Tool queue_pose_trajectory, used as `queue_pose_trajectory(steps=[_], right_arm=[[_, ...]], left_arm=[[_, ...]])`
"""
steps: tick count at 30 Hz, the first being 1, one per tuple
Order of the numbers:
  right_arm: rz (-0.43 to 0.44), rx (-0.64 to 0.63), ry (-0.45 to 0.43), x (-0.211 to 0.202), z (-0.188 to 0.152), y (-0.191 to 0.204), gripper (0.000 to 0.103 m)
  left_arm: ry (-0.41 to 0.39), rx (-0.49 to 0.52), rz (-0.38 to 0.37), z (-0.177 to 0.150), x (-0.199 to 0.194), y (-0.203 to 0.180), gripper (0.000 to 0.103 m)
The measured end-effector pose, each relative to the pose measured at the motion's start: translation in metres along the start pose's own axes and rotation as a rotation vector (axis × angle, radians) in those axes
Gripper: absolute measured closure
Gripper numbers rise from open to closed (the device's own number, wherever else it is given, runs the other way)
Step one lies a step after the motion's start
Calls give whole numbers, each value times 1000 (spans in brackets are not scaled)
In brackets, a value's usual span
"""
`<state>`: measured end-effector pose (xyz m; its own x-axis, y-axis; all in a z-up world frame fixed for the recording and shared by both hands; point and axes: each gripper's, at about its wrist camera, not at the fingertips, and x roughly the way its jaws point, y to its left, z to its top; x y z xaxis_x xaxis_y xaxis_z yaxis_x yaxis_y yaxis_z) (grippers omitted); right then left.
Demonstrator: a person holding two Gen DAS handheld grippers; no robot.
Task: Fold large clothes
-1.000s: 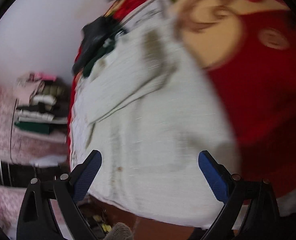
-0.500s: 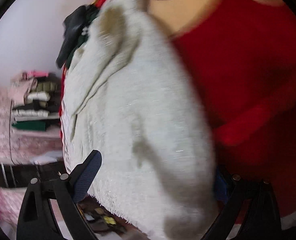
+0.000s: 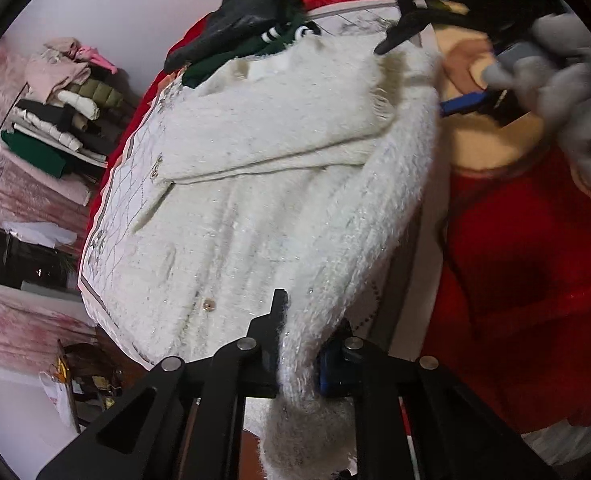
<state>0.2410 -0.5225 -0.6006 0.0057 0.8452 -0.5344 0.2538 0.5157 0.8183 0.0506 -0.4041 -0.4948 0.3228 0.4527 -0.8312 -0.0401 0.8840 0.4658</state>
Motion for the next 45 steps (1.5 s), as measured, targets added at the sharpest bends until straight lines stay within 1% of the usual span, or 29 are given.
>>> queue_pose_trajectory(steps=[3,4,5,6,7,9,11,13,16,20,21,23,25,26,28,29,32,33,34,35,37,38,39,40,41,42,43,44,45], right_arm=[[4,77,8,25,10,-2,17],[-4,87,4,31,13,1,24],[-18,87,-5,37,15,5,40],[-74,82,-18,43,16,14,66],[-108,81,-22,48,18,21,72],[-166,69,-53,50,17,39,78],[-232,28,-78,49,11,69,79],[-272,-9,-96,48,6,102,80],[-324,-66,-120,49,-3,155,81],[-391,-136,-138,75,-10,232,81],[-410,-160,-137,89,-10,252,81],[-444,-188,-130,109,-11,279,81],[-477,-203,-116,147,-8,306,81],[-496,-211,-108,160,-10,314,81],[-551,-231,-97,200,-9,331,81],[-580,-237,-87,222,-8,337,81],[-641,-236,-55,274,-1,339,80],[-666,-244,-30,296,2,340,78],[-674,-243,-13,310,3,338,70],[-677,-245,9,322,3,335,64],[-664,-256,41,341,6,335,46],[-636,-275,61,347,6,338,40],[-598,-293,74,348,6,341,32],[-529,-319,83,346,8,347,31],[-462,-339,93,338,7,352,31],[-393,-348,101,326,7,356,31],[-354,-347,96,313,6,358,31],[-336,-344,75,295,6,359,31],[-338,-330,31,271,7,357,31]], left_arm=[[-10,-5,-15,2,3,11,94],[-11,-9,-22,3,3,14,94],[-15,-14,-30,3,3,18,94],[-16,-18,-37,3,3,22,94],[-16,-29,-52,3,4,28,94],[-14,-49,-75,3,3,40,94],[-18,-71,-94,5,1,57,94],[-24,-99,-119,7,0,80,94],[-28,-151,-168,12,-2,123,94],[-27,-230,-219,17,6,189,94],[-24,-252,-227,18,11,206,94],[-12,-304,-243,16,28,239,94],[-2,-343,-247,14,46,263,93],[11,-367,-253,12,58,277,93],[39,-422,-269,7,86,303,88],[58,-451,-271,3,107,319,88],[117,-502,-302,-9,156,347,87],[144,-519,-329,-15,174,354,87],[165,-536,-350,-21,187,360,86],[190,-553,-376,-27,201,366,84],[230,-612,-426,-40,221,383,73],[235,-649,-446,-45,223,390,69],[238,-678,-456,-51,224,396,59],[244,-691,-444,-55,223,401,42],[248,-700,-432,-60,221,405,34],[252,-717,-425,-65,218,409,23],[255,-731,-424,-67,216,412,22],[258,-749,-419,-70,213,416,22],[258,-762,-399,-72,209,417,22]])
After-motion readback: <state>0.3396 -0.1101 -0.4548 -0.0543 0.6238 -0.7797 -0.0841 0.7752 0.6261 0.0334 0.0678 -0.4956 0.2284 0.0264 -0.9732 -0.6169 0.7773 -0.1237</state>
